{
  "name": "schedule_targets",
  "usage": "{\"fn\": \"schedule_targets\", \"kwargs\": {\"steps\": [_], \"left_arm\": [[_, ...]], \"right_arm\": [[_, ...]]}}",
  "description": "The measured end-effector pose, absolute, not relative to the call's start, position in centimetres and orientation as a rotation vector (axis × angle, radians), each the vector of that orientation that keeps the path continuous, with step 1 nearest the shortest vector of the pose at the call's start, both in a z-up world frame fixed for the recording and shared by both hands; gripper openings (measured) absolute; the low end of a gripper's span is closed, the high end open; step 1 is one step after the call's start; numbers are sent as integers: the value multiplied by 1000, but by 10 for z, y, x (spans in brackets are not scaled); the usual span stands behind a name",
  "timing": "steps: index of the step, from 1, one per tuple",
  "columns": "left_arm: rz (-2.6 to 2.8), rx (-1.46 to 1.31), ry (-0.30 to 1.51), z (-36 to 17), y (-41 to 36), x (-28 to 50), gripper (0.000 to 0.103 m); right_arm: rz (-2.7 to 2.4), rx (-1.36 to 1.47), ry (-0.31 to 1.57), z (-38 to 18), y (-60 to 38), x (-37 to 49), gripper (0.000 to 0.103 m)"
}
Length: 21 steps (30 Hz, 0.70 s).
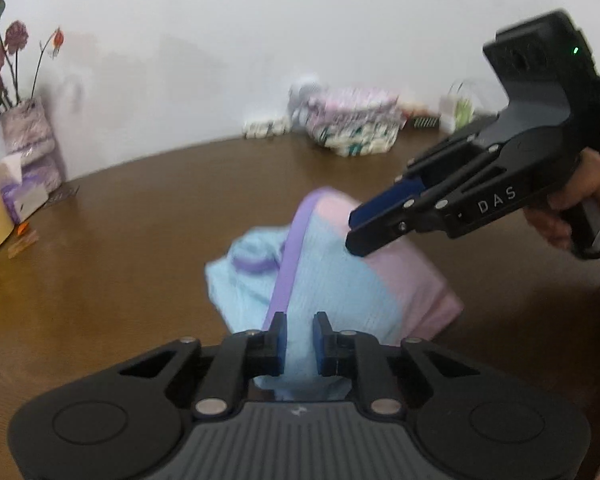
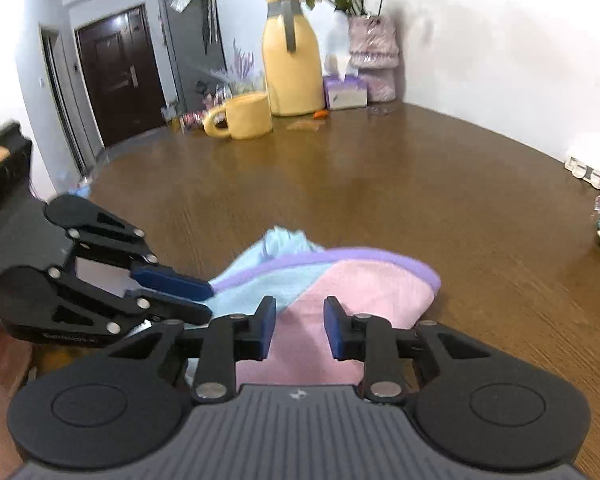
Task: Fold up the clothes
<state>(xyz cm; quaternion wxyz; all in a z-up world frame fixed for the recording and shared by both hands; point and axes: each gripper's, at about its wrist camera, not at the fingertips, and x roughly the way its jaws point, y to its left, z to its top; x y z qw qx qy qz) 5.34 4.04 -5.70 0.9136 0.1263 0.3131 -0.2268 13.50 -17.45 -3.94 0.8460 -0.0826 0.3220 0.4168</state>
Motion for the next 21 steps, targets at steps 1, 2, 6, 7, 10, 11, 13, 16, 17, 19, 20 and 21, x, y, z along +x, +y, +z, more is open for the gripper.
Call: {"fn": "schedule_targets", "kwargs": {"steps": [1,2,6,7,10,11,13,16,17,19,20,21], "left_arm": [[-460,259,654,-59,41,53,13],[-458,256,658,-60,42,52,13],[-460,259,665,-61,45,49,13],[-460,261,665,-61,45,49,13],[-458,266,666,-61,44,47,13],[-456,269,667,-61,44,47,13],[-452,274,668,-60,42,47,13],[-453,295,670,-58,40,46,13],[-455,302,671,-58,39,45,13],[-463,313,673,-57,37,43,12],[-466,320,674,-57,36,42,12],[-466,325,674,-56,35,41,12]], "right_arm": [[879,-182,683,-44,-173,137,27],[880,-189,686,-49,-171,139,27],[892,-206,673,-59,-162,141,28],[893,-213,666,-60,-162,140,28],[887,-229,640,-64,-161,135,28],[882,-235,632,-64,-160,132,28],[874,-241,626,-65,-161,127,28],[866,-227,635,-66,-163,126,28],[864,-223,639,-66,-164,124,28],[860,-215,646,-65,-166,119,28],[860,-211,648,-64,-168,117,29],[859,-204,651,-63,-169,116,29]]}}
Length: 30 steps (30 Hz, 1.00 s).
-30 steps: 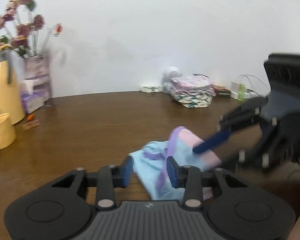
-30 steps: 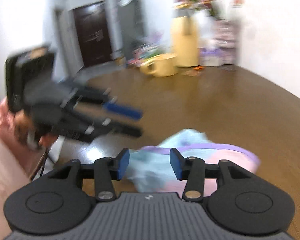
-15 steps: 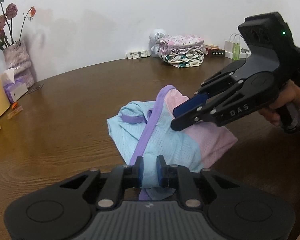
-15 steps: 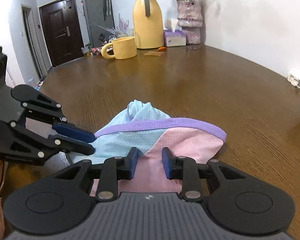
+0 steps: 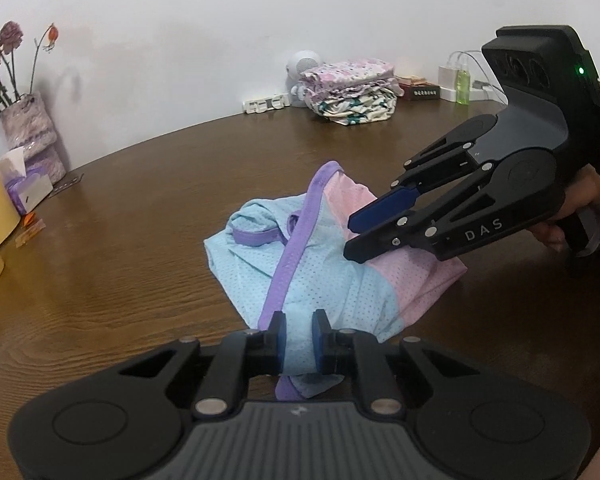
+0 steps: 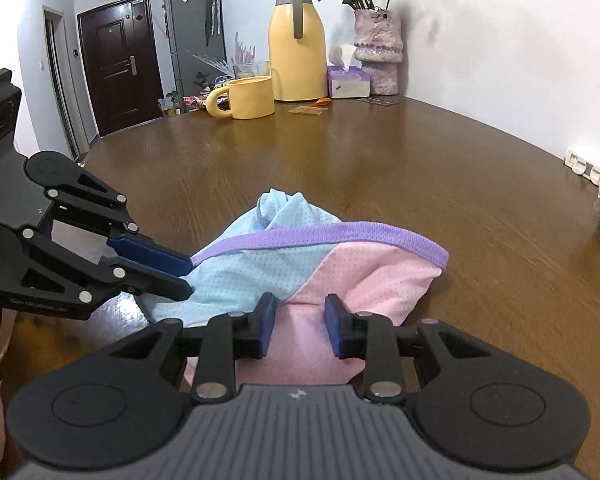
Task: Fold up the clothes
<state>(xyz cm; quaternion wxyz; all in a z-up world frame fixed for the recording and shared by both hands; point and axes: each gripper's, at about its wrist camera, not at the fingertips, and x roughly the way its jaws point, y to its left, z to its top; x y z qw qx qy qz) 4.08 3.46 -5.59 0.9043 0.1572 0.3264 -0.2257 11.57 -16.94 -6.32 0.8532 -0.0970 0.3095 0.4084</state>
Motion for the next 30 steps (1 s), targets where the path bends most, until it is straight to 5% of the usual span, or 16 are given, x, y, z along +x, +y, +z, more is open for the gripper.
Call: {"fn": "schedule_targets", "kwargs": {"steps": [3,6,7,8,12,22,30], "left_arm": [[-454,307,665,-52,35,41,19],[-439,222,621,-41,42,39,69],[-432,188,598,-37,44,37,91],[-424,158,577,-33,47,36,102],[-414,78,565,-24,51,33,103],[-372,-132,727,-25,68,67,101],[-375,-250,893,-40,75,109,83]], "right_arm": [[856,-112,664,-54,-179,113,46],[858,-13,632,-37,-193,108,63],[852,17,627,-33,-198,106,78],[845,47,623,-29,-204,104,86],[802,208,649,-26,-226,107,103],[726,375,773,-50,-243,120,102],[736,406,860,-72,-229,134,77]]}}
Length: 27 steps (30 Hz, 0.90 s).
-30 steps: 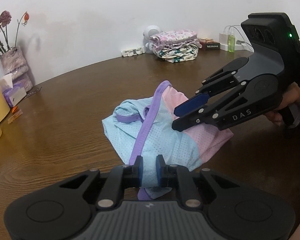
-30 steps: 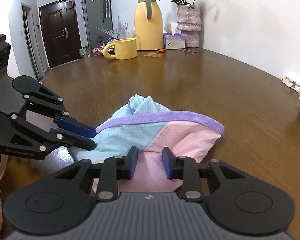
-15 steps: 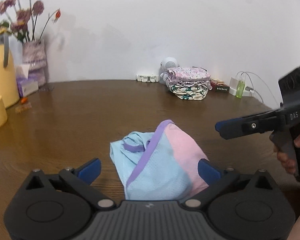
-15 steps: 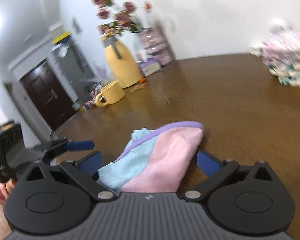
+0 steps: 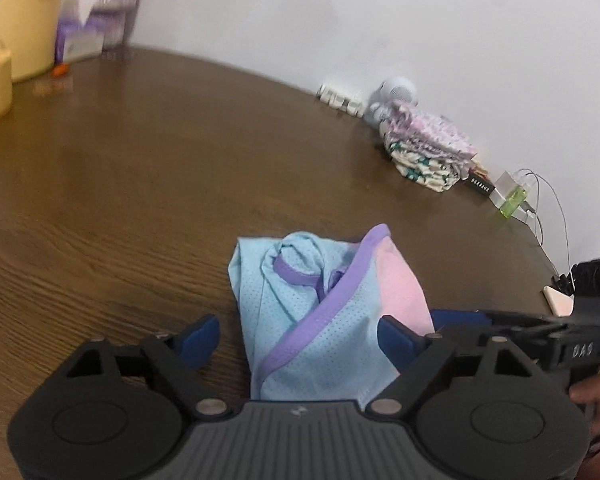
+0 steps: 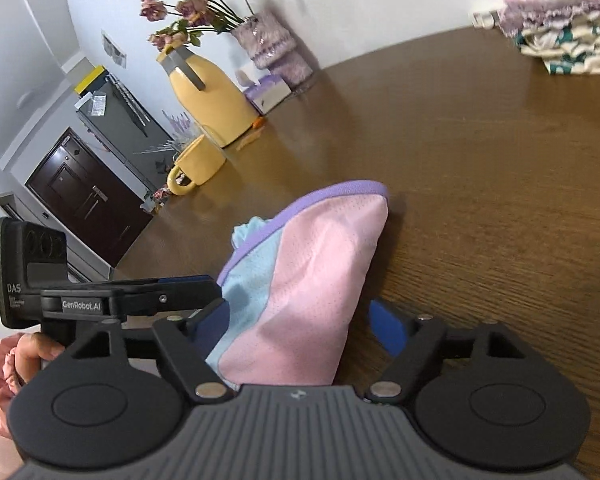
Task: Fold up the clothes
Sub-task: 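Grasp the folded bundle with the left gripper while the right gripper grasps its other side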
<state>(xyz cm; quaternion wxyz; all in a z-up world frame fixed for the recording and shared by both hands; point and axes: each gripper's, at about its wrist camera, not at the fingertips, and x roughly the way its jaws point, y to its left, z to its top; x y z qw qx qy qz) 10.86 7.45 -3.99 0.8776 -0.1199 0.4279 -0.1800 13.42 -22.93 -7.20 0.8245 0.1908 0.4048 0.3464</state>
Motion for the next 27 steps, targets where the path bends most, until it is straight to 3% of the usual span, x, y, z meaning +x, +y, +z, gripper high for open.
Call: {"fn": "schedule_targets", "kwargs": {"steps": [9,18,19,20,22,27], "left_arm": [[-432,-236,955,-47,72,131,67],[-483,-217,978,-49,54,145,58],[-480,-219,976,-49,53,145,55],[-481,-231,979,-50,52,146,44],[-489,-264,989,-53,53,147,31],[-483,-321,984,-56,53,146,24]], "right_arm": [[758,430,877,-78,-224,145,62],[745,485,882,-89,-225,156,28],[745,491,881,-91,-226,156,26],[746,496,880,-92,-228,156,26],[748,502,880,-93,-229,157,26],[748,508,874,-94,-228,157,24]]}}
